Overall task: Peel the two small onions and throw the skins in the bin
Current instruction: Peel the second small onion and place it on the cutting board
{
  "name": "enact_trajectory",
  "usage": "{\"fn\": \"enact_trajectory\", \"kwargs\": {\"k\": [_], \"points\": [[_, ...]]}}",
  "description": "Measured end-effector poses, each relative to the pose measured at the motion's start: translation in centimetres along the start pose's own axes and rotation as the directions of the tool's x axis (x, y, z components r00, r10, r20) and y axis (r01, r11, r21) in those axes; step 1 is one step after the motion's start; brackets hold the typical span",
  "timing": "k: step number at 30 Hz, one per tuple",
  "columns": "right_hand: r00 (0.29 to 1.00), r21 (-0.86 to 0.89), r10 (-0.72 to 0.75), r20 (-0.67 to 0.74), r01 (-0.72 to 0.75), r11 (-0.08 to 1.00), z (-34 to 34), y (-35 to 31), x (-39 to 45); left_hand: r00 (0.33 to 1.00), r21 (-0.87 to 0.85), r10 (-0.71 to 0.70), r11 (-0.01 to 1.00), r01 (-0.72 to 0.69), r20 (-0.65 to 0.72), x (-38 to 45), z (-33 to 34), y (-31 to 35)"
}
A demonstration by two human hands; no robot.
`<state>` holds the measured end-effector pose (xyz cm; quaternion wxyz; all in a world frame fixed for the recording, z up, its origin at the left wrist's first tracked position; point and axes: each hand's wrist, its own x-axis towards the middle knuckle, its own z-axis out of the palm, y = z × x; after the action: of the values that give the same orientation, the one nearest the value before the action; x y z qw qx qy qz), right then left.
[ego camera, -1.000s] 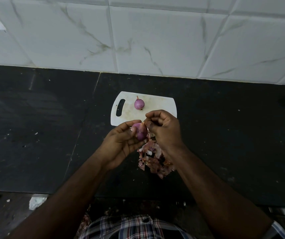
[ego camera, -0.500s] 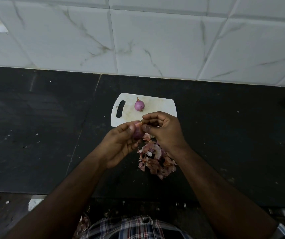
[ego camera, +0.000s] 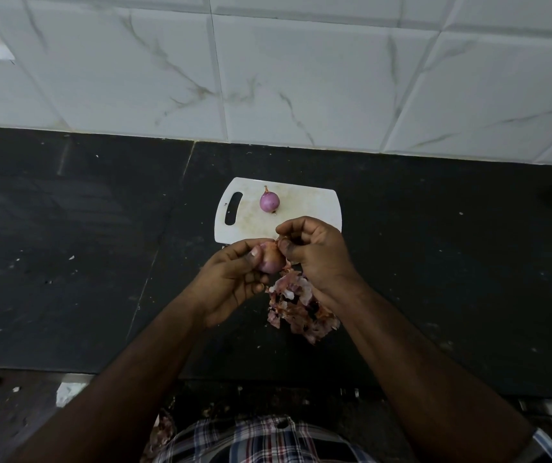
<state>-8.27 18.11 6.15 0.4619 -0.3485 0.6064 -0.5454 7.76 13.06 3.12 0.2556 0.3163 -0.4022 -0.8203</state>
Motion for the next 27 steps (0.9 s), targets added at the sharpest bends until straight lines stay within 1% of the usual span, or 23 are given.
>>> {"fn": "enact_trajectory", "kwargs": {"k": [4,8,10,14,18,23,27], "points": [[0.995,0.126,0.077,0.057,-0.083,0.988,-0.01,-0.26,-0.04,0.999,-0.042,-0.031,0.999,0.032,0.022,0.14,-0.59,-0.12],[0.993,0.158,0.093,0.075,-0.104,0.982,-0.09,-0.17,-0.04,0.997,-0.073,-0.064,0.995,0.068,0.048,0.23,-0.90,-0.13],[0.991,0.203,0.109,0.075,-0.122,0.972,0.02,-0.20,-0.11,0.995,-0.095,-0.073,0.992,0.078,0.063,0.30,-0.96,-0.09],[0.983,0.287,0.163,0.088,-0.182,0.941,0.08,-0.39,-0.10,0.994,-0.131,-0.070,0.988,0.080,0.080,0.21,-0.92,-0.06],[0.978,0.376,0.187,0.090,-0.207,0.903,0.17,-0.35,-0.22,0.994,-0.180,-0.076,0.980,0.089,0.078,0.01,-0.84,-0.19],[0.968,0.510,0.227,0.110,-0.251,0.823,0.17,-0.20,-0.43,0.991,-0.206,-0.089,0.973,0.109,0.104,-0.08,-0.86,-0.05],[0.969,0.546,0.218,0.116,-0.246,0.801,0.12,-0.03,-0.55,0.989,-0.225,-0.098,0.967,0.120,0.107,-0.12,-1.01,-0.11]]}}
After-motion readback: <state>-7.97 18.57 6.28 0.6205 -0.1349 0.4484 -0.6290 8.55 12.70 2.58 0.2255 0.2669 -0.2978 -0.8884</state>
